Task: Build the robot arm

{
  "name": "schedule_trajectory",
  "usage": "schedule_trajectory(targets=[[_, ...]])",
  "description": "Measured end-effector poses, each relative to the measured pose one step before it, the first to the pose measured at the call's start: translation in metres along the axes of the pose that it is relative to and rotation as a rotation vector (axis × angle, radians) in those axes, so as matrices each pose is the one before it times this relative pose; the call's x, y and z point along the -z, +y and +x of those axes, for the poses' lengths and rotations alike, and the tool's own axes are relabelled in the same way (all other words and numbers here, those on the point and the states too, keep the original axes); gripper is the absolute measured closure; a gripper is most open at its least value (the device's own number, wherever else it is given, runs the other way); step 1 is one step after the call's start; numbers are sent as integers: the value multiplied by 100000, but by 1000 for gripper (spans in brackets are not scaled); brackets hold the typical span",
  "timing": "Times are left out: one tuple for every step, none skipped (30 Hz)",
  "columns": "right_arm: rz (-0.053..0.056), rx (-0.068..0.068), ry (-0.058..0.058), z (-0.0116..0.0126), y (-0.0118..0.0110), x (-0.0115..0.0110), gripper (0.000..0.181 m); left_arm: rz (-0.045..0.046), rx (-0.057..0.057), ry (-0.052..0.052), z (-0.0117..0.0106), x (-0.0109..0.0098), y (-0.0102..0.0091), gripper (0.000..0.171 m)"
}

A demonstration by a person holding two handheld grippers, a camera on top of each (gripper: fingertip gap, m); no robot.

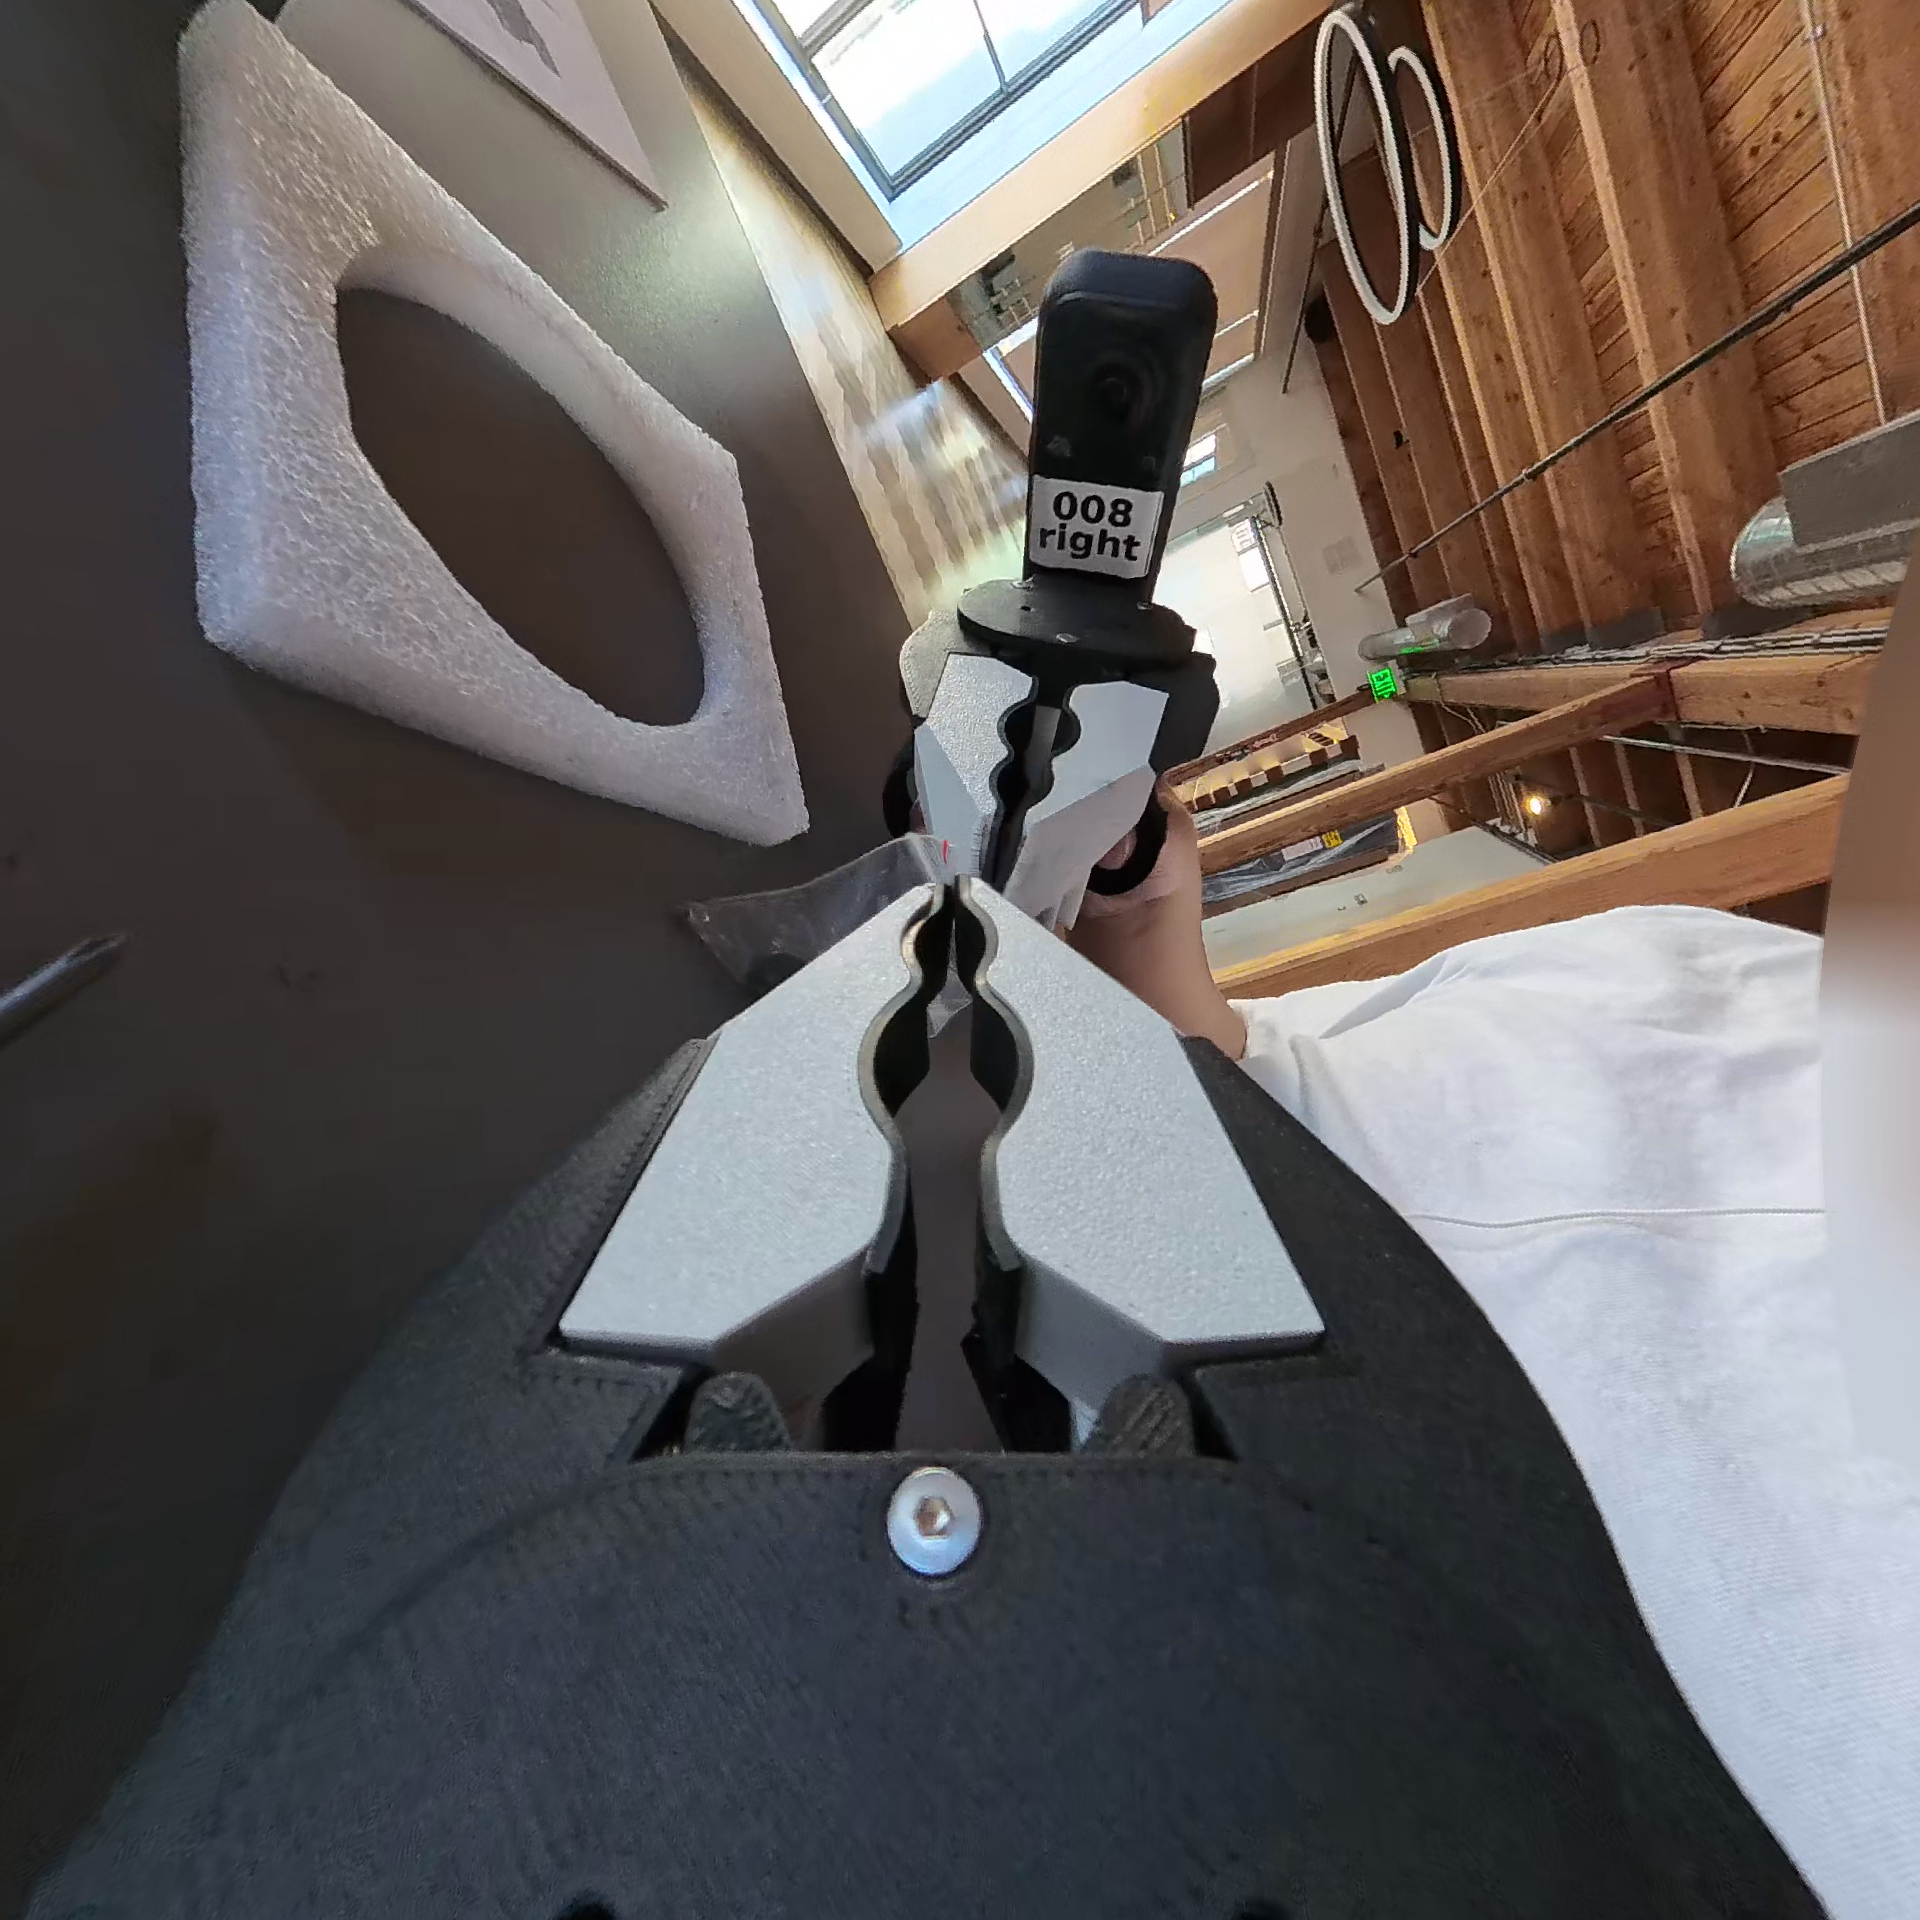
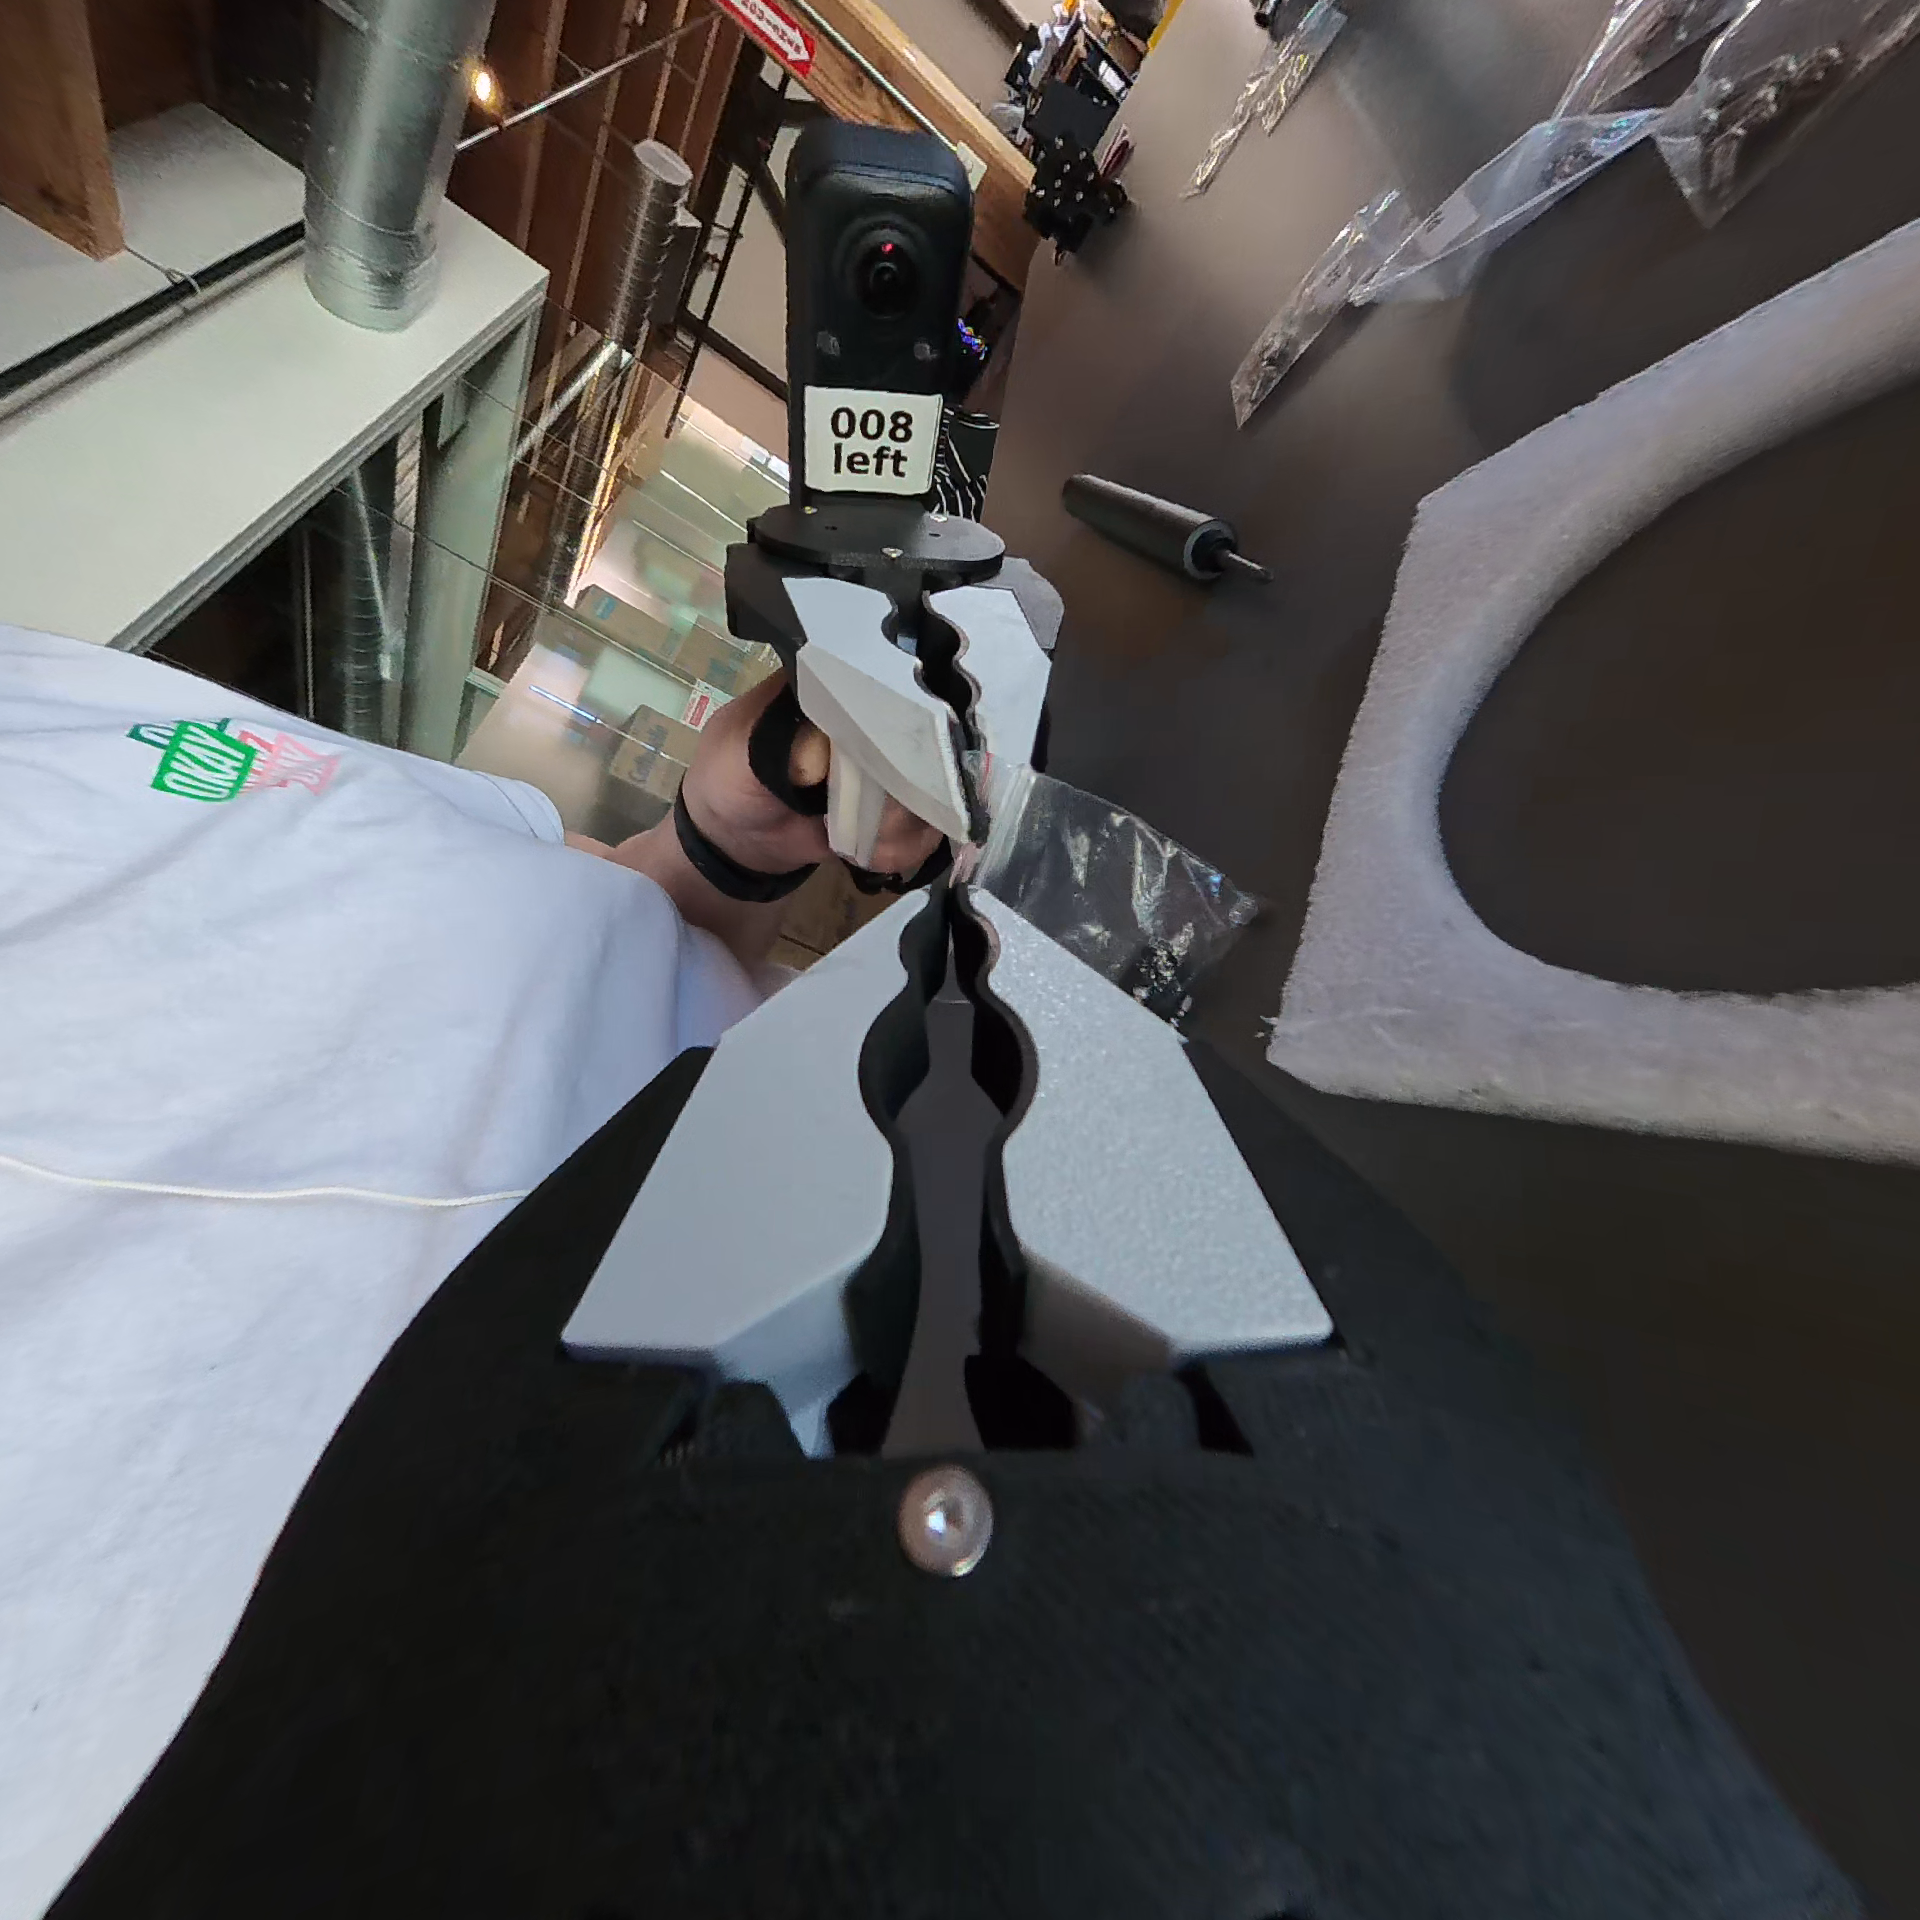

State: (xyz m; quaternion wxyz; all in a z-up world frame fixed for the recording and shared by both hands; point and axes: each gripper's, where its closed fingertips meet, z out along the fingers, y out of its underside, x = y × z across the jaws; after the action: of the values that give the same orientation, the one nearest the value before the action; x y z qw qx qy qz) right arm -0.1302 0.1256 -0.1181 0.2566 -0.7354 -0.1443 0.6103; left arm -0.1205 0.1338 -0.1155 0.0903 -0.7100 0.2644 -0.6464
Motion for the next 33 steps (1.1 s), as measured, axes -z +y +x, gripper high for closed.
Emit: schedule_trajectory(targets=[[-201,675,704,55,18,13,181,70,195,141,7,-9,4,171],[-27,1362,1118,53,-29,4,181,364,624,544,61,13,-43,171],[306,1631,893,-16,-76,17,181,771,1142,1065,106,35,-100,171],[731,1446,482,-85,-163,38,181,842,1234,1007,91,62,-108,171],[1021,1162,522,-66,-223,61,181,451,804,654,40,49,-56,171],[925,1144,800,12,-192,92,181,-36,368,242,19,20,19,171],[410,1064,849,37,-115,71,181,-196,0,-81,2,-12,49,171],[236,825,498,14,-68,65,181,-74,-165,-124,38,-29,25,171],[386,676,292,-12,-76,42,181,290,6,-134,35,-24,-23,170],[335,629,112,-25,-62,21,181,743,239,108,50,-35,-86,169],[389,614,314,-12,-54,13,181,605,705,178,34,-49,-54,166],[428,615,640,44,-61,-3,181,127,1079,200,9,-70,27,164],[723,550,966,93,-115,27,181,-170,1118,121,-9,-85,87,161],[697,553,733,60,-126,27,181,-243,852,-275,-58,-96,125,159],[471,521,244,-6,-88,32,181,215,513,-339,-78,-81,76,158],[0,640,-216,-85,-27,-2,181,950,429,153,-8,-53,-13,158],[-390,767,-103,-92,35,-27,181,1614,802,704,54,-25,-108,159],[-288,759,503,5,48,-45,181,1817,1128,1237,108,-11,-160,160],[-232,773,643,25,39,-48,181,1135,1114,1386,115,-29,-86,161],[-269,785,476,6,51,-56,181,-19,861,756,24,-68,69,161],[-446,614,281,-14,77,-71,181,-67,401,163,-23,-73,58,161],[-595,403,534,46,101,-53,181,312,-211,-403,-68,-32,19,162],[-427,524,655,86,110,-45,181,271,-639,-754,-85,15,-4,166],[146,83,264,37,24,-25,181,4,-894,-907,-91,19,6,168],[53,-281,40,51,41,-13,181,-233,-428,-550,-38,19,15,169],[311,-634,-392,-18,-20,-7,181,-191,-275,-163,9,29,-3,169],[545,-596,-402,-19,-42,11,181,-6,-365,12,28,45,-24,170],[390,-390,-95,11,-39,9,181,11,-322,12,12,33,-21,171],[370,-252,-137,4,-43,3,181,106,-198,149,34,34,-20,171],[302,-316,-248,-16,-33,8,181,142,-49,287,24,30,-18,171],[76,-336,-97,0,-5,-7,181,58,-20,126,3,17,-10,171],[60,-165,55,16,-2,-11,181,68,-250,-29,-22,15,-6,171],[149,-204,-179,2,-3,-1,181,129,-293,101,20,-1,-6,171]])
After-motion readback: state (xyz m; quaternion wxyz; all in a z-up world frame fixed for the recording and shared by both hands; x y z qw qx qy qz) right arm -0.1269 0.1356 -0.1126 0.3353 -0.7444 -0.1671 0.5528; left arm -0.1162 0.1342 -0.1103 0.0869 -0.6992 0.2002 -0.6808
